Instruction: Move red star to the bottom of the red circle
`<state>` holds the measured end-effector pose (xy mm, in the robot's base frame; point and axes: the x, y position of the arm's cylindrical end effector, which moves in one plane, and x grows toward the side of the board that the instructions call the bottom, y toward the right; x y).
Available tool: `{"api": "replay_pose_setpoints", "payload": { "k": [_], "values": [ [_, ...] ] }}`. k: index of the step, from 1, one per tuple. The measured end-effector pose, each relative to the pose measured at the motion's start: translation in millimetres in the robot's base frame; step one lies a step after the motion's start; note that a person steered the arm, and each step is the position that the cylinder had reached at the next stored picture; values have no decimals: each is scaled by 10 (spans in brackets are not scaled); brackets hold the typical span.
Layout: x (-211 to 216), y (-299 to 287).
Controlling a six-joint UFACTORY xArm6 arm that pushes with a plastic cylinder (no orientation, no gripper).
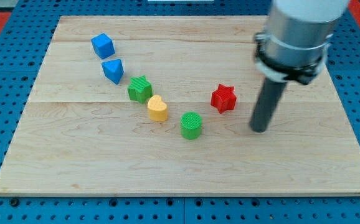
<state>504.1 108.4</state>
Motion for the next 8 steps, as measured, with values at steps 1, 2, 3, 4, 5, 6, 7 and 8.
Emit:
{"api": "replay_pose_setpoints", "payload": {
  "k": [1, 2, 3, 4, 5, 6, 7, 8],
  "values": [
    [-361, -500],
    [-783, -509],
    [-990, -599],
    [-1082, -217],
    [-973, 78],
    [-861, -310],
    [-460, -145],
    [-597, 259]
  ]
}}
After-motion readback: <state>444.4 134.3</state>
